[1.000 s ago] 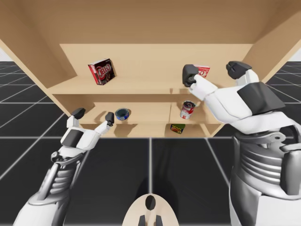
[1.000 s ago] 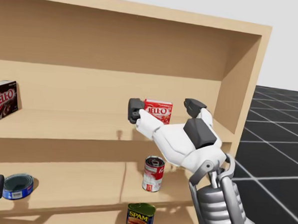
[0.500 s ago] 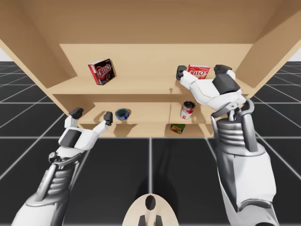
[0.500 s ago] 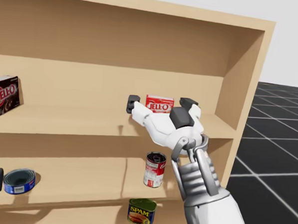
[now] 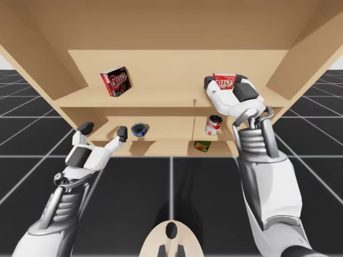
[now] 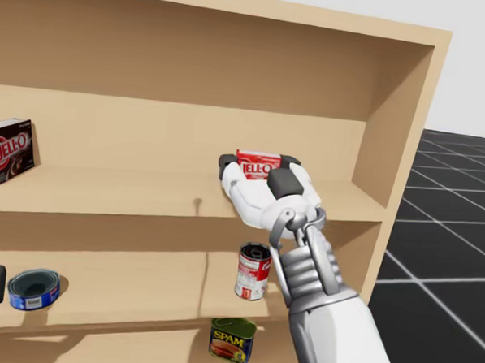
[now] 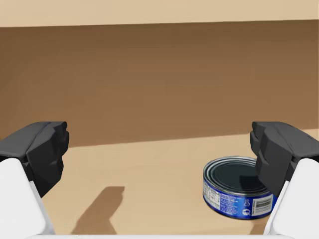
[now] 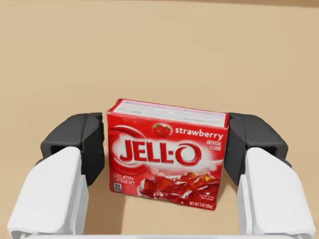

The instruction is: Look through the shelves, find the gelatin box, and take it.

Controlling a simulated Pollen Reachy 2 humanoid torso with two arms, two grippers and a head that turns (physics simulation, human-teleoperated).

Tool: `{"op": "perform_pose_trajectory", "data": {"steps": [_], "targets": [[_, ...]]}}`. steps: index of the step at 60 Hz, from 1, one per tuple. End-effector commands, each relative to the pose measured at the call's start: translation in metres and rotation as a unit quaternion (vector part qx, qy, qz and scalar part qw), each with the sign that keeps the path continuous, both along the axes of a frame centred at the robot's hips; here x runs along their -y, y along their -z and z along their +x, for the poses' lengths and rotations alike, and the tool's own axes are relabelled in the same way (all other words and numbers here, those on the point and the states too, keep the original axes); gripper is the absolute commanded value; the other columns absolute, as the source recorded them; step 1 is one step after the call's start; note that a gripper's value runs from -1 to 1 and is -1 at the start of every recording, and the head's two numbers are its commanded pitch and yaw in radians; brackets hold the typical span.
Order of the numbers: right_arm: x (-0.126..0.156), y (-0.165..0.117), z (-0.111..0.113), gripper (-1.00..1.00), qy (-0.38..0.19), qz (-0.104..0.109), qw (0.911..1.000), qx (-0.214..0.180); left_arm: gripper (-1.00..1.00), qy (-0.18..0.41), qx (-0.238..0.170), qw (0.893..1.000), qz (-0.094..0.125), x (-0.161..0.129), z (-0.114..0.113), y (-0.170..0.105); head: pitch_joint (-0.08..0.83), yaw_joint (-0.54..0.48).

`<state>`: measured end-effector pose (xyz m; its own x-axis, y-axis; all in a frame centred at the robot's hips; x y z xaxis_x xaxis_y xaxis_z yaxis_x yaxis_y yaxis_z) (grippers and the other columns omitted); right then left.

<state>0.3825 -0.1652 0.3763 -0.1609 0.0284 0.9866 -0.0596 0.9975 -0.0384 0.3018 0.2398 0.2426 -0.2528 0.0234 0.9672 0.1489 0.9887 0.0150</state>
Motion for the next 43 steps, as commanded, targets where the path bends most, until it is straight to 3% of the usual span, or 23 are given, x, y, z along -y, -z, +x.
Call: {"op": "perform_pose_trajectory", "data": {"steps": [1,7,15,27,43], "targets": [[-0.001,-0.001,0.003,1.00,0.022,-0.009,0.9889,-0.147,-1.00,-0.001,0.002,1.000,-0.002,-0.001,-0.001,-0.001,0.193,-0.25],[0.000,-0.002,0.001,1.00,0.025,-0.010,0.9894,-0.143,-1.00,-0.002,0.002,1.000,-0.003,-0.002,-0.001,-0.002,0.194,-0.25],[0.003,-0.015,-0.018,1.00,0.020,-0.007,0.9928,-0.118,-1.00,-0.003,0.003,1.000,-0.004,-0.002,-0.001,-0.002,0.196,-0.25],[0.006,-0.033,-0.060,1.00,0.012,-0.015,0.9971,-0.074,-1.00,-0.003,0.005,1.000,-0.004,-0.002,-0.001,-0.002,0.197,-0.25],[0.005,-0.024,-0.121,1.00,-0.011,-0.026,0.9985,-0.046,-1.00,-0.003,0.005,1.000,-0.003,-0.001,-0.001,-0.002,0.202,-0.25]]}}
